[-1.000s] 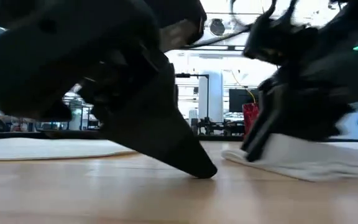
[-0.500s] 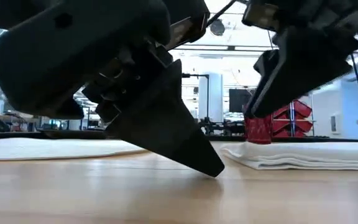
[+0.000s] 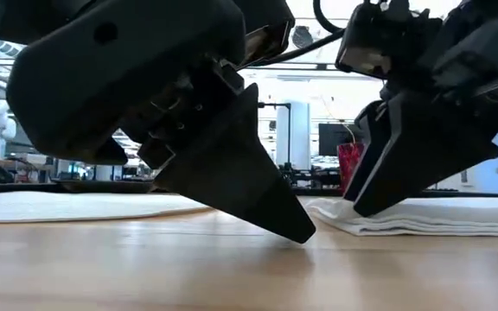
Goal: Set table place
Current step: Fold the white napkin
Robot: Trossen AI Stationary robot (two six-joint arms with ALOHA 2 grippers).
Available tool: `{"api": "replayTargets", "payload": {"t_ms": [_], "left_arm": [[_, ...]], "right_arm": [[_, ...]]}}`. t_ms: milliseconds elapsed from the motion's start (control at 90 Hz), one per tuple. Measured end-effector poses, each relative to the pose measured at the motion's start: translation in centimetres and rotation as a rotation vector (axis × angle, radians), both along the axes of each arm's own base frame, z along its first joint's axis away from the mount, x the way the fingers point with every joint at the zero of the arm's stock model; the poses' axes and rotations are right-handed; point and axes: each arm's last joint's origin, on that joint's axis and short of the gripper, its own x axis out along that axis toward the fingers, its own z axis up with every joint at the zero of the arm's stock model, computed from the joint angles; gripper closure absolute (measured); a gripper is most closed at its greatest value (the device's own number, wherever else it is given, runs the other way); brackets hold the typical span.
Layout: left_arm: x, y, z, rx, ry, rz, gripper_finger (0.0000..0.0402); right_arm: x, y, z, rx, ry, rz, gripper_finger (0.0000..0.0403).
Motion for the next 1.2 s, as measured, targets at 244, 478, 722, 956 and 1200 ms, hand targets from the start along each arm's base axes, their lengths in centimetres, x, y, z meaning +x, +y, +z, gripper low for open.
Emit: {"api": "replayTargets", "payload": {"t_ms": [244, 478, 722, 956, 1200], "left_arm": [[0.0, 0.0, 0.0, 0.000, -0.002, 0.002, 0.0269], [1.0, 0.8, 0.6, -0.049, -0.067, 0.018, 0.0269], [2.4, 2.7, 0.9, -0.041, -0.110, 0.024, 0.0269], [4.1, 5.1, -1.5, -0.076, -0.111, 0.020, 0.0269], [4.7, 6.1, -2.3, -0.096, -0.116, 0.055, 0.0269]], "right_arm": [[0.0, 0.0, 0.0, -0.020, 0.002, 0.019, 0.0361], [0.0, 0.0, 1.4, -0.052, 0.019, 0.034, 0.0401], [-0.5, 0.0, 4.7, -0.196, 0.076, 0.002, 0.0403], [-1.5, 0.3, 5.5, -0.246, 0.127, -0.040, 0.0403], [-2.0, 0.9, 7.0, -0.271, 0.084, -0.061, 0.0403]]}}
